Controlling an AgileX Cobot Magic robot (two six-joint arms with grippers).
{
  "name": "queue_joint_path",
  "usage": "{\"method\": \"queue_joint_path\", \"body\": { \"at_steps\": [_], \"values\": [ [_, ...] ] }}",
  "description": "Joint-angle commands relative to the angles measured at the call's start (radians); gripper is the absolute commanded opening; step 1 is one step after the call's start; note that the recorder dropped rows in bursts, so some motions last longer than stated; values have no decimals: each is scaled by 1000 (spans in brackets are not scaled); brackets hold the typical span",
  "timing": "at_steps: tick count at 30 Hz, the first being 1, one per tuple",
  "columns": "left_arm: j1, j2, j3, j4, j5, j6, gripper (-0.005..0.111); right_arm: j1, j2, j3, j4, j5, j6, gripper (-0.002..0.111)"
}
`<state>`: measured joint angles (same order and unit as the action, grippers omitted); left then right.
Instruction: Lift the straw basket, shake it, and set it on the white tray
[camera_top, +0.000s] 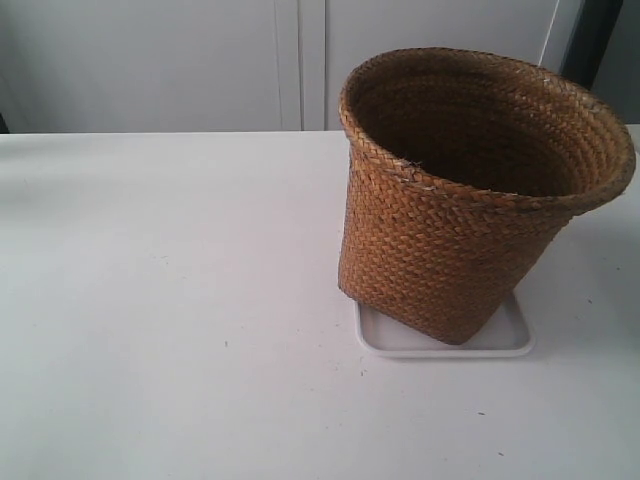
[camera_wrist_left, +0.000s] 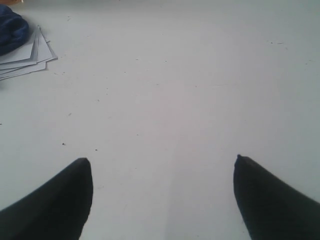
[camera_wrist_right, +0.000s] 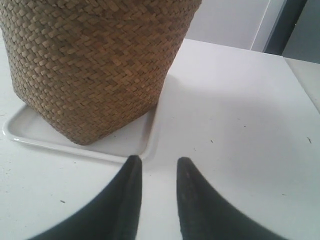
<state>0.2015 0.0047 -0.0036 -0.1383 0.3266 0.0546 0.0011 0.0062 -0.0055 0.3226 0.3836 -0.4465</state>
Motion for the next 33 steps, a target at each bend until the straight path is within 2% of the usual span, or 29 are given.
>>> {"method": "queue_joint_path", "body": {
  "at_steps": [1,7,11,13,22,33],
  "values": [
    [3,-5,4,-10,33,2,79,54,-6,5,-6,-8,6,24],
    [3,-5,4,-10,33,2,79,188,-6,5,-31,-8,6,24],
    [3,-5,4,-10,33,2,79,260,-6,5,-311,-19,6,24],
    [3,-5,4,-10,33,2,79,288,-6,5,-376,-20,6,24],
    [3,-5,4,-10,33,2,79,414,-6,5,-331,-20,6,24],
    [3,-5,4,-10,33,2,79,427,-6,5,-295,-22,6,24]
  ]
}}
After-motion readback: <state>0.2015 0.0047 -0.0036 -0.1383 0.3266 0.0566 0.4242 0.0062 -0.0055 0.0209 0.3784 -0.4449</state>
